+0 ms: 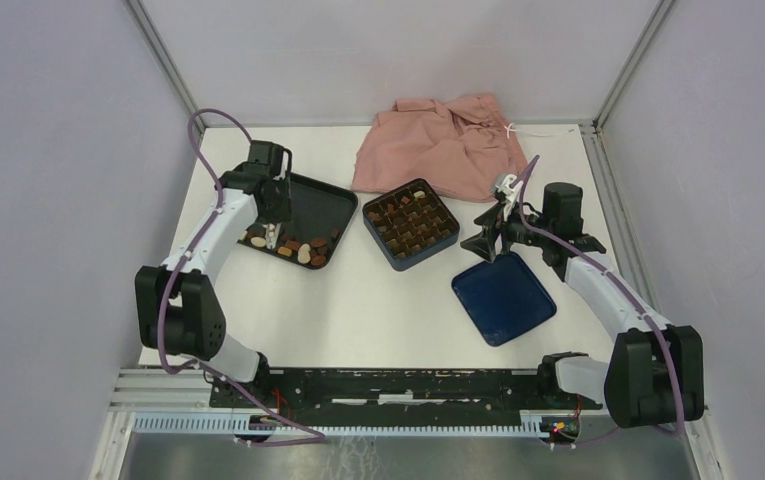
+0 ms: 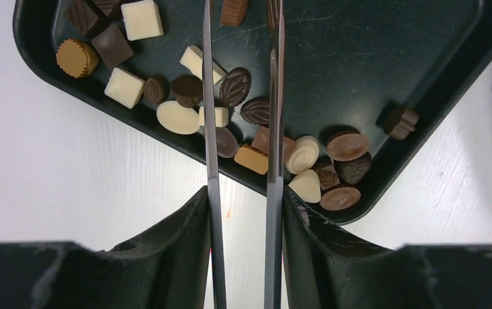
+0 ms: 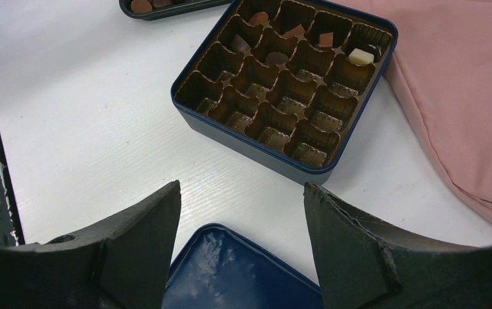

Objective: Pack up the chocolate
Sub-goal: Pick up the fake chocolate from the plate.

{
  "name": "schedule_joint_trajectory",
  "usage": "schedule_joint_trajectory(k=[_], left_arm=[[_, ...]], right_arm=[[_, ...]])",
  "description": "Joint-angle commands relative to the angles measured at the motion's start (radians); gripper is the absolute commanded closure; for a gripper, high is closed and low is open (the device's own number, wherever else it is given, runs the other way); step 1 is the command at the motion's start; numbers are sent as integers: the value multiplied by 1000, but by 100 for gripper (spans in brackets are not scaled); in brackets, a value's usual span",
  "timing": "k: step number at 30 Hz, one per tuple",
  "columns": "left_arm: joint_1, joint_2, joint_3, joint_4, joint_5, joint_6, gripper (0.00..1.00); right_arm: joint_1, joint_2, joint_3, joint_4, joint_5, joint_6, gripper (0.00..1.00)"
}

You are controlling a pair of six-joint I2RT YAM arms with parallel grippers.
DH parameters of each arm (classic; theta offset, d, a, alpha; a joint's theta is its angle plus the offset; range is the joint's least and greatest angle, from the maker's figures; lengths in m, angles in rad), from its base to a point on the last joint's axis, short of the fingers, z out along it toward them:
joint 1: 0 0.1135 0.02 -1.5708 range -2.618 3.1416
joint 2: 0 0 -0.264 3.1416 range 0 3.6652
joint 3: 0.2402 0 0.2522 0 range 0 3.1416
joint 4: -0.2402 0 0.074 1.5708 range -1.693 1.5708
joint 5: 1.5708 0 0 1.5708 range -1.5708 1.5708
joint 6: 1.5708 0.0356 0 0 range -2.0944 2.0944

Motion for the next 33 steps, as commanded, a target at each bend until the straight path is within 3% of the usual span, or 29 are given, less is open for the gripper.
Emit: schedule_joint_trajectory(k=[1, 17, 21, 27, 33], left_arm=[[19, 33, 60, 10, -38, 68, 53], [43, 133, 82, -7, -7, 62, 55], [44, 139, 84, -8, 18, 59, 66], [46, 125, 86, -14, 41, 44, 94], [46, 27, 80, -15, 111, 19, 98]], right_arm=[[6, 13, 45, 9, -16, -21, 24], [5, 27, 54, -3, -20, -30, 24], [6, 28, 55, -4, -17, -32, 24], [6, 32, 56, -8, -12, -35, 24], [5, 29, 56, -22, 24, -78, 24]])
